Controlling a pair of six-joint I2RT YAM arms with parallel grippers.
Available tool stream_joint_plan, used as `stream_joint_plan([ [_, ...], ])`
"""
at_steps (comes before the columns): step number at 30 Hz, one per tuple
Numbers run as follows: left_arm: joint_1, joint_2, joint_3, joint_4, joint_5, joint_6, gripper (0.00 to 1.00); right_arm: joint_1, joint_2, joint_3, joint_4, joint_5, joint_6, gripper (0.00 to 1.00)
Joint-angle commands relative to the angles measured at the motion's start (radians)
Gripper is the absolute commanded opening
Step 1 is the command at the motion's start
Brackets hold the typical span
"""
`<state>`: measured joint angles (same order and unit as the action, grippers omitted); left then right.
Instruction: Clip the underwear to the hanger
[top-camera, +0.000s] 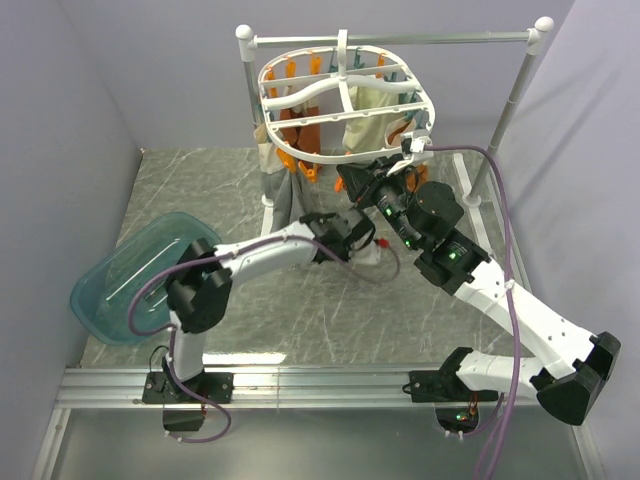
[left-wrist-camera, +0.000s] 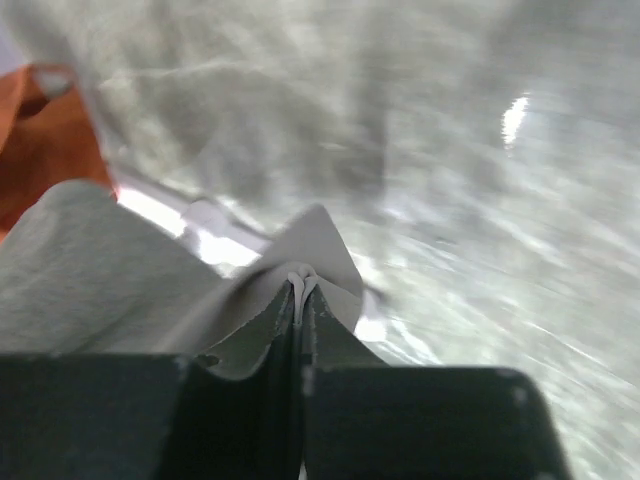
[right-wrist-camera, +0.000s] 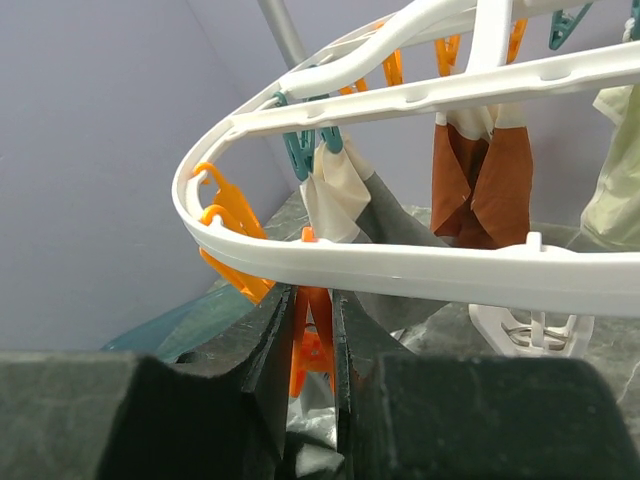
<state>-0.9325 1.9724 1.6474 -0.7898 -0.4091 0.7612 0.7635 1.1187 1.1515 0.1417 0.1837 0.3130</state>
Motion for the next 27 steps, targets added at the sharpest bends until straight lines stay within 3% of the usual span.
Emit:
stream_joint_plan([
  [1, -0.064, -0.156, -0.116, 0.064, 0.088, -0.01, 0.06, 0.013, 0.01, 0.011, 0.035, 0.023, 0.006, 0.0],
  [5, -0.075, -0.329, -0.285, 0.231, 0.136, 0.03, 0.0, 0.007, 0.013, 0.025, 0.022, 0.028, 0.018, 0.0],
  [15, -0.058, -0.749, -0.723, 0.705, 0.401, 0.098, 0.0, 0.003, 0.029, 0.047, 0.009, 0.022, 0.046, 0.0],
  [23, 0.115, -1.029, -0.981, 1.07, 0.8, -0.103, 0.0, 0.0, 0.026, 0.039, 0.013, 0.016, 0.049, 0.0],
  [27, 0.164, -1.106, -1.128, 1.355, 0.891, -0.091, 0.0, -0.001, 0.023, 0.031, 0.015, 0.008, 0.051, 0.0],
])
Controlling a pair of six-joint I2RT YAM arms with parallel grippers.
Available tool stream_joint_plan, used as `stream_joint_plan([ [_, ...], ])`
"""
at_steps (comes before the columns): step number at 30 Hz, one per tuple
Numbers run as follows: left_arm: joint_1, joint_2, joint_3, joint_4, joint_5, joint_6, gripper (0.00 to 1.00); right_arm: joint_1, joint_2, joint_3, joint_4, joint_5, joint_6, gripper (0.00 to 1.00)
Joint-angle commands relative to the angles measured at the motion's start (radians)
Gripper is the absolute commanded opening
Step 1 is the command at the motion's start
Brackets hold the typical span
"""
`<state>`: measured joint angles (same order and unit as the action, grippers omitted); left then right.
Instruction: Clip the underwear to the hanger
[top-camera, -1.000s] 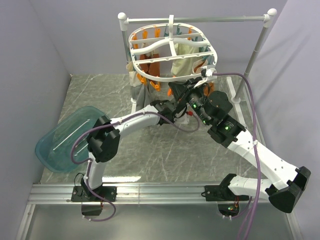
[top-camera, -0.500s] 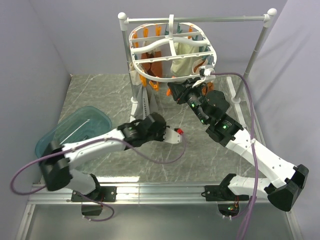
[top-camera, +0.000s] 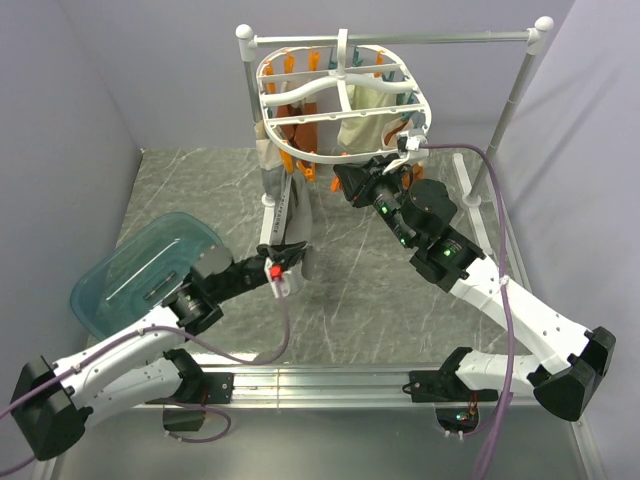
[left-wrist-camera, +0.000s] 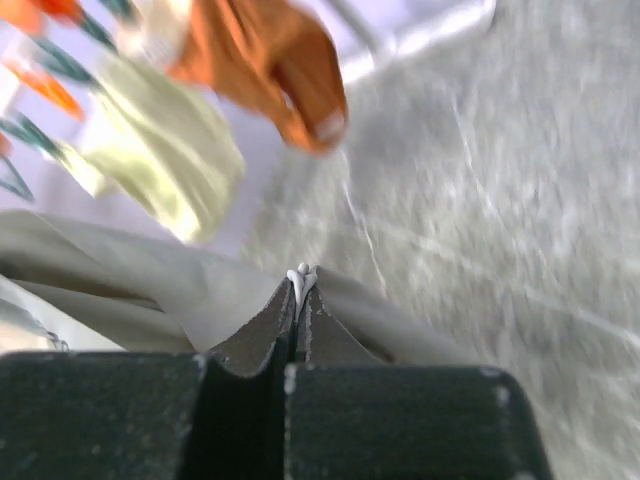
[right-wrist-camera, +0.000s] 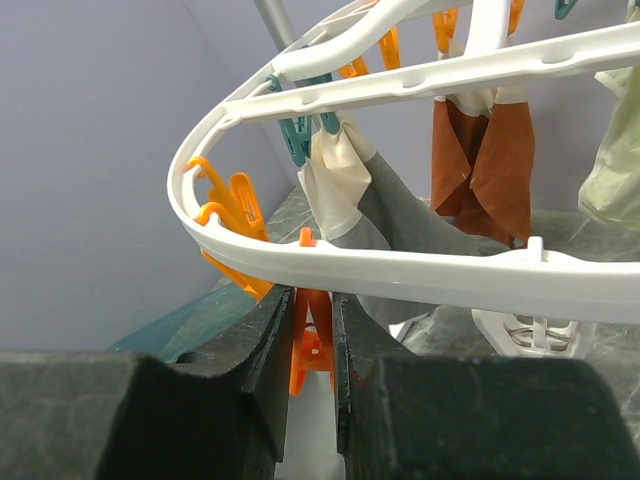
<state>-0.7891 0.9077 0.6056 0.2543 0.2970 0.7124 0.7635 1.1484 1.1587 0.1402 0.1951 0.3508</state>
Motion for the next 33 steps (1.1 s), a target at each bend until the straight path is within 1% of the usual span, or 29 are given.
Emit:
stream_joint_plan([
  [1, 0.033, -0.046, -0.107, 0.348, 0.192, -0.042, 0.0, -0.001, -0.009, 0.019, 0.018, -0.006, 0.013, 0.0],
  [3, 0.04, -0.041, -0.13, 0.416, 0.186, -0.062, 0.0, -0.003, -0.01, 0.015, 0.021, -0.014, 0.013, 0.0],
  [4, 0.048, -0.035, -0.129, 0.422, 0.185, -0.07, 0.0, -0.003, -0.013, 0.01, 0.022, -0.016, 0.013, 0.0],
  [6, 0.059, -0.013, -0.115, 0.404, 0.203, -0.053, 0.0, -0.003, -0.016, 0.003, 0.022, -0.02, 0.013, 0.0],
  [8, 0.077, -0.007, -0.116, 0.344, 0.293, -0.009, 0.0, -0.003, -0.016, -0.001, 0.022, -0.02, 0.01, 0.0],
  [9, 0.077, -0.007, -0.118, 0.318, 0.324, 0.062, 0.0, -0.004, -0.016, -0.004, 0.025, -0.02, 0.008, 0.0],
  [10, 0.079, -0.003, -0.11, 0.25, 0.405, 0.121, 0.0, -0.003, -0.015, -0.002, 0.025, -0.022, 0.004, 0.0],
  [11, 0.079, -0.001, -0.104, 0.141, 0.428, 0.172, 0.01, -0.004, -0.015, -0.001, 0.025, -0.02, 0.002, 0.0],
  [12, 0.079, 0.003, -0.107, 0.104, 0.447, 0.243, 0.01, -0.003, -0.013, 0.001, 0.025, -0.02, 0.002, 0.0],
  [13, 0.079, 0.013, -0.107, 0.021, 0.467, 0.293, 0.01, -0.004, -0.012, 0.002, 0.025, -0.02, -0.003, 0.0],
  [14, 0.08, 0.016, -0.115, 0.002, 0.467, 0.332, 0.01, -0.006, -0.013, 0.004, 0.025, -0.02, -0.004, 0.0],
  [17, 0.08, 0.016, -0.159, 0.014, 0.436, 0.433, 0.01, -0.006, -0.015, 0.004, 0.022, -0.02, -0.009, 0.0],
  [18, 0.086, 0.013, -0.17, 0.017, 0.433, 0.45, 0.03, -0.004, -0.015, 0.004, 0.022, -0.022, -0.009, 0.0],
  [21, 0.106, 0.014, -0.199, 0.078, 0.415, 0.423, 0.07, -0.004, -0.01, 0.004, 0.022, -0.025, -0.01, 0.0],
  [23, 0.117, 0.019, -0.202, 0.112, 0.4, 0.354, 0.09, -0.006, -0.009, 0.006, 0.022, -0.025, -0.01, 0.0],
  [26, 0.146, 0.014, -0.193, 0.114, 0.396, 0.288, 0.11, -0.004, -0.007, 0.007, 0.022, -0.022, -0.013, 0.0],
  [29, 0.198, 0.0, -0.185, 0.057, 0.409, 0.277, 0.15, -0.006, -0.004, 0.013, 0.019, -0.017, -0.016, 0.0],
  [30, 0.212, -0.01, -0.185, 0.018, 0.425, 0.282, 0.19, -0.006, -0.004, 0.015, 0.019, -0.016, -0.018, 0.0],
  [33, 0.264, -0.033, -0.187, -0.048, 0.48, 0.318, 0.26, -0.006, -0.004, 0.016, 0.021, -0.016, -0.022, 0.0],
])
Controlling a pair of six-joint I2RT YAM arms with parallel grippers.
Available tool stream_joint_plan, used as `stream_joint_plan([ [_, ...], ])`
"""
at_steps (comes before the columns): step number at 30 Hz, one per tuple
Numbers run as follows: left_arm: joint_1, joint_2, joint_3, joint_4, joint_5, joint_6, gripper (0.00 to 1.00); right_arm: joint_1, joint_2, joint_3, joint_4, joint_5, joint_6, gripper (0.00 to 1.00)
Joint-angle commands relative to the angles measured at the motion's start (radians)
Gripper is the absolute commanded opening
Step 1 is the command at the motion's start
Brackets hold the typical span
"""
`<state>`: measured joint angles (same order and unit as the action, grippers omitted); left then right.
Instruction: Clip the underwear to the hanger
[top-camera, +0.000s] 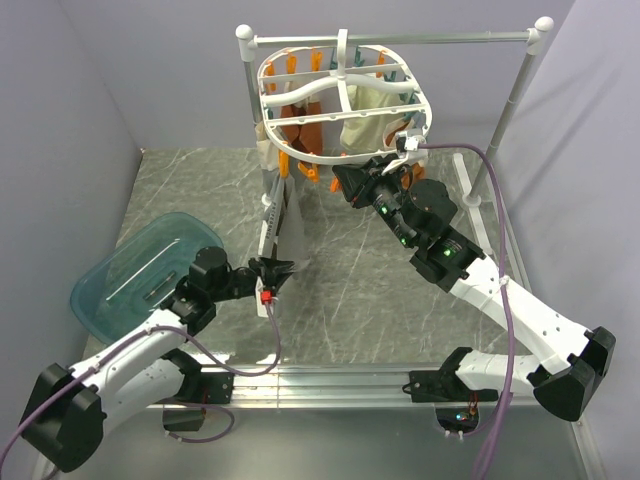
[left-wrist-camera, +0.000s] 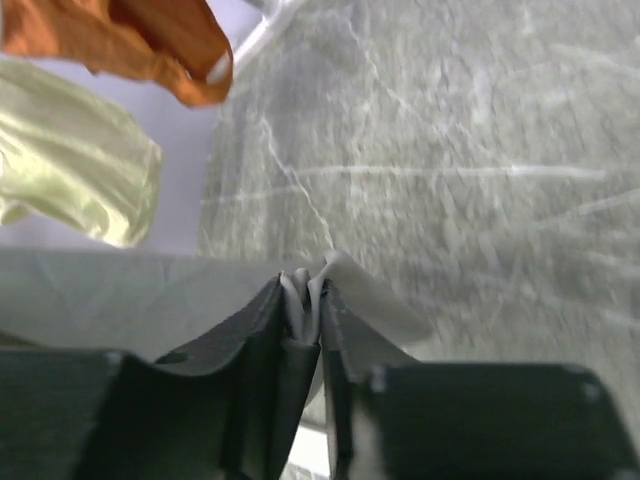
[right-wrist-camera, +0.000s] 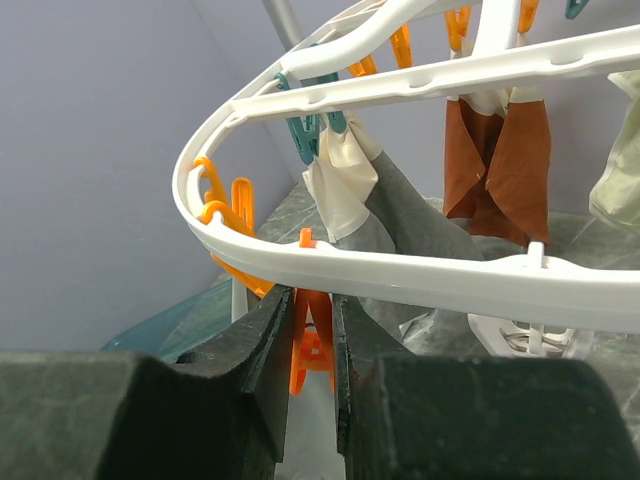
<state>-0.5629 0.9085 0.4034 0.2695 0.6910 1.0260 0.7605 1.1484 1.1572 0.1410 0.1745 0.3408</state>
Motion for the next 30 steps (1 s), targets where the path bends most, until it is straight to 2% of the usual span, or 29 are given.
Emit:
stream_joint_plan([
  [1, 0.049, -0.037, 0.023, -0.126, 0.097, 0.046, 0.27, -0.003, -0.003, 0.018, 0.019, 0.006, -0.013, 0.0],
  [4, 0.087, -0.03, 0.066, -0.3, 0.146, 0.13, 0.39, -0.003, -0.004, 0.013, 0.02, 0.006, -0.016, 0.0],
  [5, 0.098, -0.022, 0.078, -0.331, 0.154, 0.182, 0.47, -0.004, -0.006, 0.012, 0.022, 0.005, -0.016, 0.0],
  [7, 0.1, 0.015, 0.127, -0.393, 0.142, 0.215, 0.54, -0.003, -0.004, 0.007, 0.025, 0.002, -0.016, 0.0],
  [11, 0.101, 0.107, 0.219, -0.374, 0.081, 0.195, 0.64, -0.006, -0.006, 0.007, 0.026, 0.002, -0.017, 0.0],
  [16, 0.112, 0.251, 0.376, -0.42, -0.007, 0.187, 0.68, -0.009, -0.006, 0.013, 0.022, -0.001, -0.022, 0.0],
  [21, 0.127, 0.253, 0.37, -0.375, 0.007, 0.242, 0.68, -0.01, -0.009, 0.007, 0.023, 0.0, -0.026, 0.0],
  [24, 0.152, 0.259, 0.357, -0.375, 0.059, 0.362, 0.68, -0.012, -0.012, 0.003, 0.025, -0.001, -0.025, 0.0],
  [26, 0.184, 0.254, 0.339, -0.375, 0.135, 0.501, 0.69, -0.013, -0.012, 0.001, 0.025, -0.004, -0.023, 0.0],
  [30, 0.202, 0.271, 0.344, -0.343, 0.211, 0.64, 0.72, -0.013, -0.016, -0.005, 0.023, -0.007, -0.025, 0.0],
])
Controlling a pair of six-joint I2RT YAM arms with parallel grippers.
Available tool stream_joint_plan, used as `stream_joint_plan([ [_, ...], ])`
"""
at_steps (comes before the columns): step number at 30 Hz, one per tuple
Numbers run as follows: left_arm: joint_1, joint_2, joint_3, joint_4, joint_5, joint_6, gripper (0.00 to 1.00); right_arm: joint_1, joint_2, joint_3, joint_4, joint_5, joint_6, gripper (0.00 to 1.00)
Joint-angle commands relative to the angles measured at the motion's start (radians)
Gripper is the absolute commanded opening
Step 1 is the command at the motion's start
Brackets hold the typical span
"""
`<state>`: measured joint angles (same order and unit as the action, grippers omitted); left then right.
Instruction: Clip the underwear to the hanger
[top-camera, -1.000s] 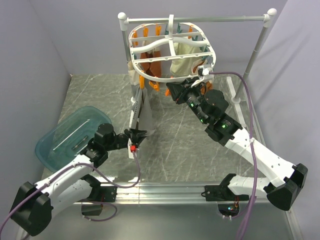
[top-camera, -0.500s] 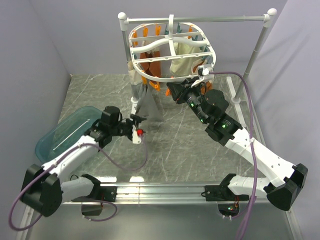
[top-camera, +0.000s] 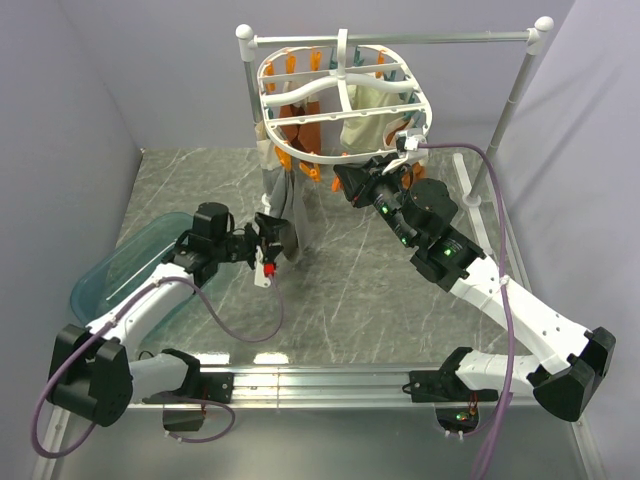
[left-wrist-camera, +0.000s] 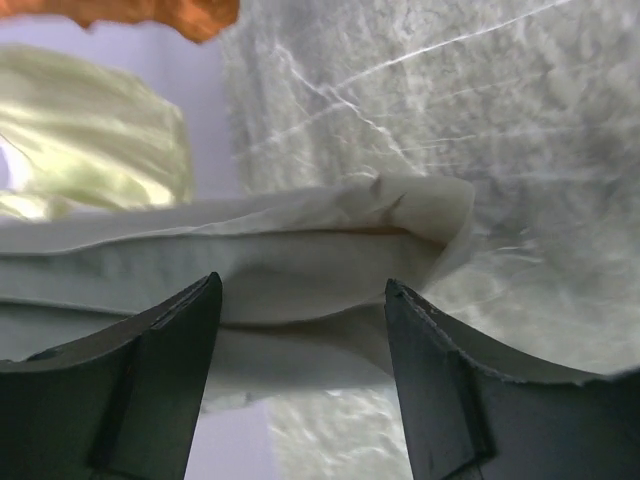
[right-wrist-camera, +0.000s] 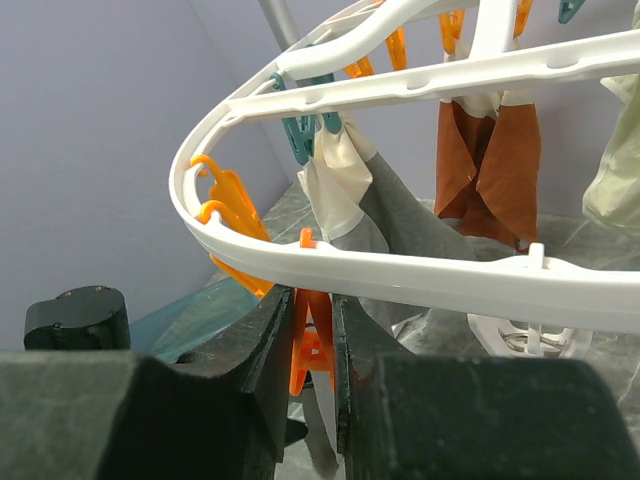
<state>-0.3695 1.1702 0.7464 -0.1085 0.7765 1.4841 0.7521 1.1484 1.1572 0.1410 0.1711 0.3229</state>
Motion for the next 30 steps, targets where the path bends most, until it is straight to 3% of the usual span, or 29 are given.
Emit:
stream_joint_plan([
  [1, 0.009, 0.025, 0.013, 0.003, 0.127, 0.259, 0.72, -0.005, -0.016, -0.005, 0.022, -0.002, -0.007, 0.0],
  [6, -0.012, 0.104, 0.088, 0.004, 0.09, 0.326, 0.71, -0.008, -0.016, -0.007, 0.025, -0.007, -0.002, 0.0],
  [14, -0.017, 0.19, 0.215, -0.27, 0.056, 0.493, 0.67, -0.016, -0.012, -0.005, 0.022, -0.008, -0.001, 0.0],
  [23, -0.051, 0.281, 0.289, -0.315, -0.06, 0.541, 0.66, -0.022, -0.007, -0.001, 0.017, -0.012, 0.002, 0.0],
  [30, -0.06, 0.281, 0.271, -0.281, -0.034, 0.539, 0.59, -0.025, -0.003, 0.007, 0.019, -0.012, 0.002, 0.0],
])
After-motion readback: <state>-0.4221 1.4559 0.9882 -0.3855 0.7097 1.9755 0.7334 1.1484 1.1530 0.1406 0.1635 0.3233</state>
